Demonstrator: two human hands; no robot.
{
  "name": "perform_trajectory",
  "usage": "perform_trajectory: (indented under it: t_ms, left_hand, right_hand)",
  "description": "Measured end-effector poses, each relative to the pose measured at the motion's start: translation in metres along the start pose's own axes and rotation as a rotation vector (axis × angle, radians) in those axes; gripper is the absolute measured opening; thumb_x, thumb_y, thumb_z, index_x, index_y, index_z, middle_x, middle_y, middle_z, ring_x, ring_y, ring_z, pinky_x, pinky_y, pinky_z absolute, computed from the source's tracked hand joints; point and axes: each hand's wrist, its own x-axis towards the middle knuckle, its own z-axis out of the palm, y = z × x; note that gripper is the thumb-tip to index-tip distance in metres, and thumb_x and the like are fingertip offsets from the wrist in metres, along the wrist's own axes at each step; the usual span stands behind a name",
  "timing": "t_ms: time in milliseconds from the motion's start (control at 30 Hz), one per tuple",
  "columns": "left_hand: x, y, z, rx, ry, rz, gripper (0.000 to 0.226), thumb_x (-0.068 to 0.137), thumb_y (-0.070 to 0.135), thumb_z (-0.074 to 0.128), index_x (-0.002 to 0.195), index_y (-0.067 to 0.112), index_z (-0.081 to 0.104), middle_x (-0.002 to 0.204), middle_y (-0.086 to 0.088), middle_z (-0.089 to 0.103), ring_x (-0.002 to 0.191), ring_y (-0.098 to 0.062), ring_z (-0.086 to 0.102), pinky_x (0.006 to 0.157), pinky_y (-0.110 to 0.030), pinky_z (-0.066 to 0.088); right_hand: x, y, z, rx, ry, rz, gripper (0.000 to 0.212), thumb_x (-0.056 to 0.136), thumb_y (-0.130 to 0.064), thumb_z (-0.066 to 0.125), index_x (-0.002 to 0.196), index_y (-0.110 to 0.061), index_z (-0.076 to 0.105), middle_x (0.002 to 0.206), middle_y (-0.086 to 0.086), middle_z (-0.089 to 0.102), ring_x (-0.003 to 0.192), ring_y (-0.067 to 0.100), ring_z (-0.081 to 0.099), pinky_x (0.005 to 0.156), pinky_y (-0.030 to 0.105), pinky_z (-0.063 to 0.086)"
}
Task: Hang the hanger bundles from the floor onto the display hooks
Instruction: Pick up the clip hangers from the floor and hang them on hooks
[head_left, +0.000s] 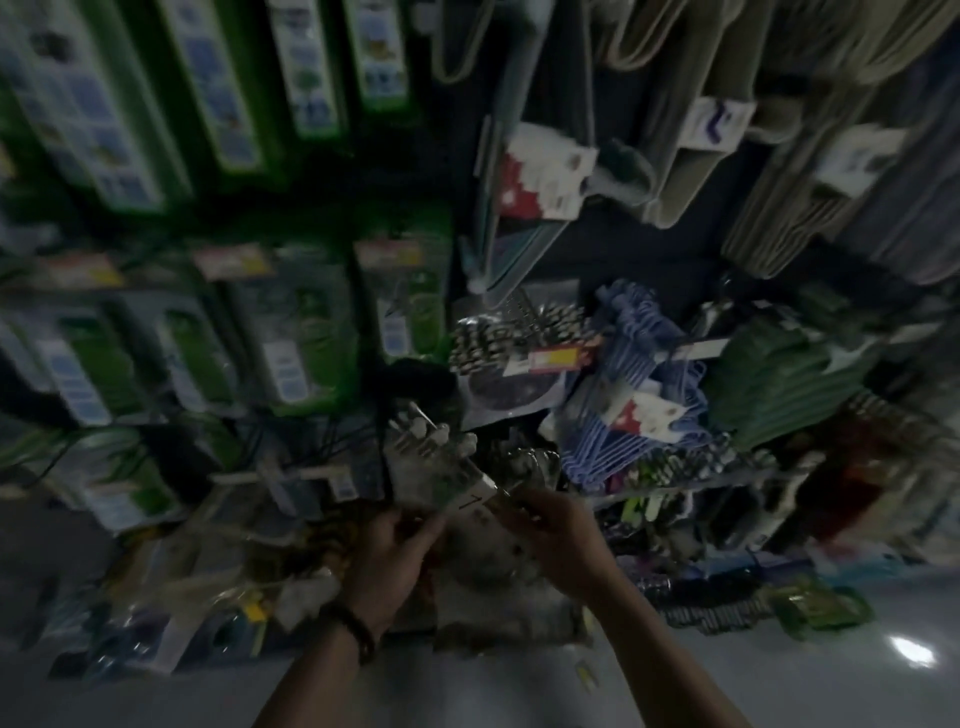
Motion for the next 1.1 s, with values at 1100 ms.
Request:
perform_trajectory:
  t_ms: [1100]
  left_hand:
    - [0.176, 0.143, 0.136, 1.237, 0.090, 1.036, 0.027, 0.098, 0.027, 0.071, 0.125, 0.024, 0.073, 0.118, -0.001, 0.075, 0.101, -0.029, 0.073, 0.081, -0.039, 0.061]
  right_hand:
    - [0.181, 0.087, -0.167, -0.893, -0.176, -0.487, 0.024, 0.099, -0.029, 0.068, 0.121, -0.034, 0.076, 0.122, -0.004, 0.075, 0.107, 0.024, 0.073, 0.086, 0.037, 0.057]
